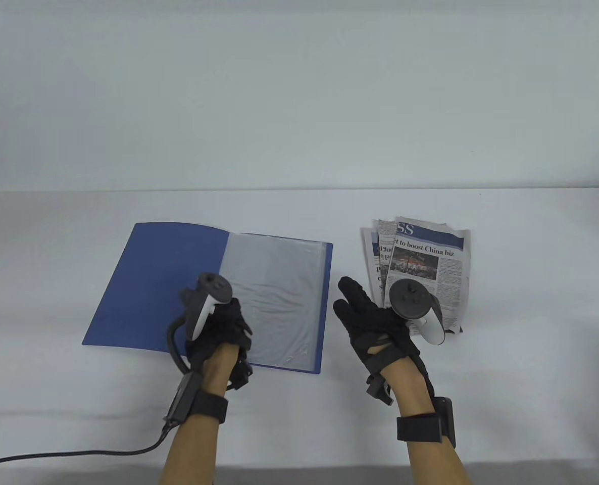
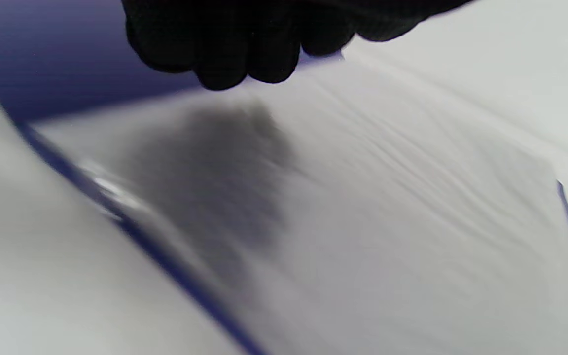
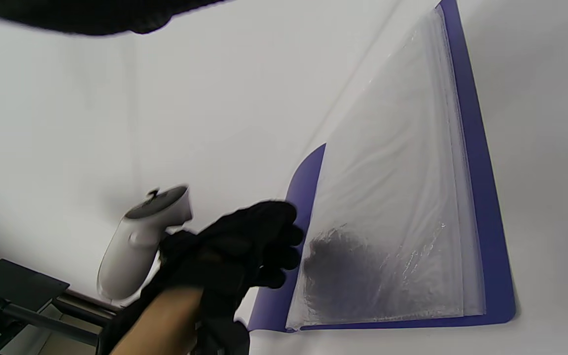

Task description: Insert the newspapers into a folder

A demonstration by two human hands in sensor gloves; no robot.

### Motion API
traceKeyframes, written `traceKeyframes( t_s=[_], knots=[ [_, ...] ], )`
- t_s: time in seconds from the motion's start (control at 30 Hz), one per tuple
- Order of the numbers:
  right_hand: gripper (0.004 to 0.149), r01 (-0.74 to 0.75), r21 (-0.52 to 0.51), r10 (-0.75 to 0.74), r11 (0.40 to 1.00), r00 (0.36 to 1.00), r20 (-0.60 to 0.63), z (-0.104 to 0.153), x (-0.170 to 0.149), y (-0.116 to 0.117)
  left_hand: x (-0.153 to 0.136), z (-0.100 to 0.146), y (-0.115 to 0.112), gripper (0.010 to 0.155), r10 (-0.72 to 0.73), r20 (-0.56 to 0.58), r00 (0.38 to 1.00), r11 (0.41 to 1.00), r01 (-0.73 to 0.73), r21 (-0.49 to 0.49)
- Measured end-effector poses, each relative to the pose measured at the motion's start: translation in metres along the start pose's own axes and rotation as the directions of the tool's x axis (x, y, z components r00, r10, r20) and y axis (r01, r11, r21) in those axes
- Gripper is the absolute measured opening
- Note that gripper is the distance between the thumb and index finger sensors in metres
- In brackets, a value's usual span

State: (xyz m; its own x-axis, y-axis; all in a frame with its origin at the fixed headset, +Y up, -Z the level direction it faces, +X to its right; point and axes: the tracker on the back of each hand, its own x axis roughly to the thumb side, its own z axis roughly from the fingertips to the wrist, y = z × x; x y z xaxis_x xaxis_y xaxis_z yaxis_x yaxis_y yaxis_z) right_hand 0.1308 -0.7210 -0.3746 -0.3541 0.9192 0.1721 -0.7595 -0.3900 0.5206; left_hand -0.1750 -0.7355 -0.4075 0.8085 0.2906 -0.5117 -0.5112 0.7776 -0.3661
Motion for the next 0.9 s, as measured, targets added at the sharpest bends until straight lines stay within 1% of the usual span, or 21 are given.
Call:
traceKeyframes(
  t_s=[0.03, 0.07, 0.13, 0.17, 0.23, 0.3, 0.33, 0.37, 0.43, 0.47, 0.57, 0.63, 0.67, 0.8, 0.87, 0.9],
  knots=[
    [0.081, -0.003, 0.005, 0.003, 1.000, 1.000, 0.000, 0.000, 0.000, 0.001, 0.009, -0.004, -0.005, 0.072, -0.001, -0.043, 0.999, 0.997, -0.002, -0.082],
    [0.081, -0.011, 0.015, 0.011, 1.000, 1.000, -0.006, -0.001, 0.000, 0.003, 0.024, -0.006, -0.008, 0.079, -0.054, -0.126, 0.991, 0.990, 0.037, -0.135],
    [0.081, -0.018, 0.028, 0.018, 0.999, 1.000, -0.013, -0.003, 0.000, 0.004, 0.043, -0.006, -0.013, 0.087, -0.203, -0.213, 0.956, 0.979, 0.191, -0.075],
    [0.081, -0.018, 0.030, 0.019, 0.999, 1.000, -0.013, -0.003, 0.000, 0.004, 0.049, -0.009, -0.018, 0.088, -0.302, -0.281, 0.911, 0.953, 0.294, -0.073],
    [0.081, -0.004, 0.035, 0.004, 0.999, 1.000, -0.019, -0.005, -0.002, 0.004, 0.047, -0.016, -0.025, 0.092, -0.374, -0.387, 0.843, 0.926, 0.363, -0.104],
    [0.081, 0.006, 0.035, -0.006, 0.999, 1.000, -0.019, -0.004, -0.002, 0.003, 0.036, -0.023, -0.029, 0.093, -0.399, -0.464, 0.791, 0.908, 0.411, -0.081],
    [0.081, 0.008, 0.033, -0.007, 0.999, 1.000, -0.019, -0.004, -0.002, 0.002, 0.027, -0.026, -0.028, 0.092, -0.413, -0.488, 0.769, 0.900, 0.426, -0.091],
    [0.081, 0.007, 0.031, -0.006, 0.999, 1.000, -0.020, -0.004, -0.002, 0.002, 0.021, -0.027, -0.027, 0.092, -0.398, -0.486, 0.778, 0.909, 0.405, -0.097],
    [0.081, -0.001, 0.025, 0.002, 1.000, 1.000, -0.016, -0.003, -0.001, 0.000, 0.003, -0.030, -0.023, 0.088, -0.337, -0.460, 0.822, 0.941, 0.286, -0.179],
    [0.081, -0.003, 0.024, 0.004, 1.000, 1.000, -0.016, -0.003, -0.001, 0.000, -0.009, -0.032, -0.020, 0.086, -0.287, -0.432, 0.855, 0.950, 0.197, -0.241],
    [0.081, -0.013, 0.034, 0.014, 0.999, 1.000, -0.019, -0.003, -0.001, 0.003, -0.030, -0.036, -0.012, 0.084, -0.190, -0.367, 0.911, 0.947, 0.071, -0.314],
    [0.081, -0.026, 0.038, 0.027, 0.999, 0.999, -0.022, -0.003, -0.001, 0.005, -0.047, -0.038, -0.010, 0.083, -0.094, -0.322, 0.942, 0.932, -0.030, -0.361],
    [0.081, -0.028, 0.040, 0.029, 0.999, 0.999, -0.023, -0.002, -0.001, 0.005, -0.054, -0.038, -0.009, 0.083, -0.059, -0.303, 0.951, 0.927, -0.060, -0.369],
    [0.081, -0.028, 0.036, 0.029, 0.999, 0.999, -0.015, -0.002, 0.002, 0.006, -0.061, -0.044, -0.007, 0.080, -0.069, -0.229, 0.971, 0.933, -0.019, -0.360],
    [0.081, -0.027, 0.034, 0.028, 0.999, 1.000, -0.014, -0.002, 0.002, 0.005, -0.062, -0.048, -0.011, 0.078, 0.019, -0.161, 0.987, 0.940, -0.072, -0.334],
    [0.081, -0.026, 0.033, 0.027, 0.999, 1.000, -0.016, -0.002, 0.002, 0.005, -0.062, -0.050, -0.013, 0.077, 0.045, -0.149, 0.988, 0.939, -0.093, -0.330]
  ],
)
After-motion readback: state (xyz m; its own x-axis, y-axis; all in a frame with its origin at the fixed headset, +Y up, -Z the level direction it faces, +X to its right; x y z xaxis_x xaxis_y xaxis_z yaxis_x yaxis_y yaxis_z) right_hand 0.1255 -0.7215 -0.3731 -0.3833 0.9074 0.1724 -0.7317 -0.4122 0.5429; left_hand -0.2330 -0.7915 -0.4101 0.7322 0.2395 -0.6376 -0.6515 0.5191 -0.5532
